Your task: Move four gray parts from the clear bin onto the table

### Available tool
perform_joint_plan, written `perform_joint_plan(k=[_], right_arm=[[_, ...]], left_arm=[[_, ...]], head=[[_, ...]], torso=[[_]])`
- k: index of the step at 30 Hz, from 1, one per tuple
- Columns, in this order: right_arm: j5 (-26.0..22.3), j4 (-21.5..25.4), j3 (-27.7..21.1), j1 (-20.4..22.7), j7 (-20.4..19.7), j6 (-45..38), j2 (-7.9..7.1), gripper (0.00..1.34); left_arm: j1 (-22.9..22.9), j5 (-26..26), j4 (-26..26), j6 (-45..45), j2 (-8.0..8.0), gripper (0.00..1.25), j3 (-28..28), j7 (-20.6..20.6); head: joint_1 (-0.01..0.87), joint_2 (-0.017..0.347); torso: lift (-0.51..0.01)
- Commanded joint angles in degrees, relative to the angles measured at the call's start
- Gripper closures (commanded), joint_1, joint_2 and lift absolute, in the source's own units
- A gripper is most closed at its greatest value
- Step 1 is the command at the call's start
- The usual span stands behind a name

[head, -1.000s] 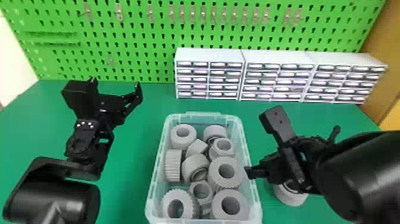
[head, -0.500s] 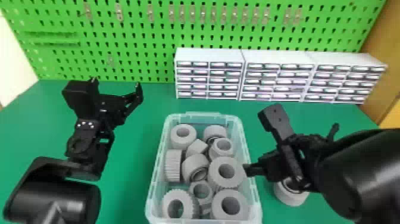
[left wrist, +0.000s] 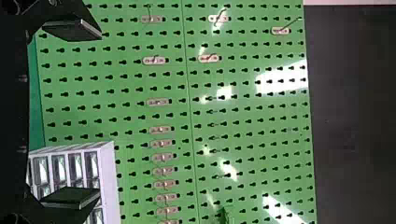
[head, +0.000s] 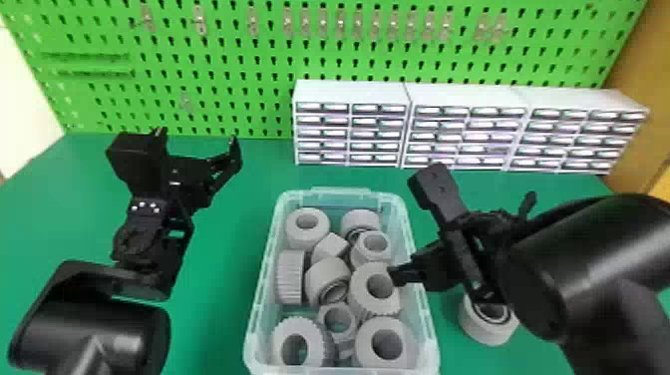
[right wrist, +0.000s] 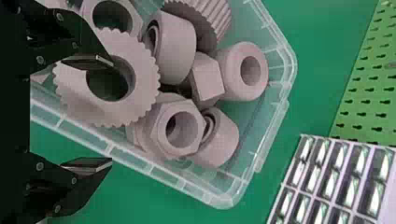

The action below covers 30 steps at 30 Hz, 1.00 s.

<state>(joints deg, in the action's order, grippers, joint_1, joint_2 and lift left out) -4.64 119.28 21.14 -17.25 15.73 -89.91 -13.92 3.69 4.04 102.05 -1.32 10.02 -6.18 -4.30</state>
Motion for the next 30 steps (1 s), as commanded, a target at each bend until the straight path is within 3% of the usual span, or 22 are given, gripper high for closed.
perform_joint_plan(k=[1, 9, 30], right_arm=[[-1.6, -2.03, 1.53, -1.74, 0.0, -0.17, 0.38, 0.52], [-8.55, -7.04, 2.85, -3.85, 0.0, -0.17, -0.32, 0.52], [-14.35, -13.63, 7.25, -7.19, 0.0, -0.17, -1.02, 0.52]], left_arm=[[0.0, 0.0, -0.01, -0.09, 0.0, 0.11, -0.06, 0.0], [0.09, 0.0, -0.01, -0.09, 0.0, 0.11, 0.03, 0.09], [0.09, 0.0, -0.01, -0.09, 0.0, 0.11, 0.03, 0.09]], head=[[0.678, 0.034], [0.678, 0.034], [0.678, 0.034]], torso=[[-0.05], [-0.05], [-0.05]])
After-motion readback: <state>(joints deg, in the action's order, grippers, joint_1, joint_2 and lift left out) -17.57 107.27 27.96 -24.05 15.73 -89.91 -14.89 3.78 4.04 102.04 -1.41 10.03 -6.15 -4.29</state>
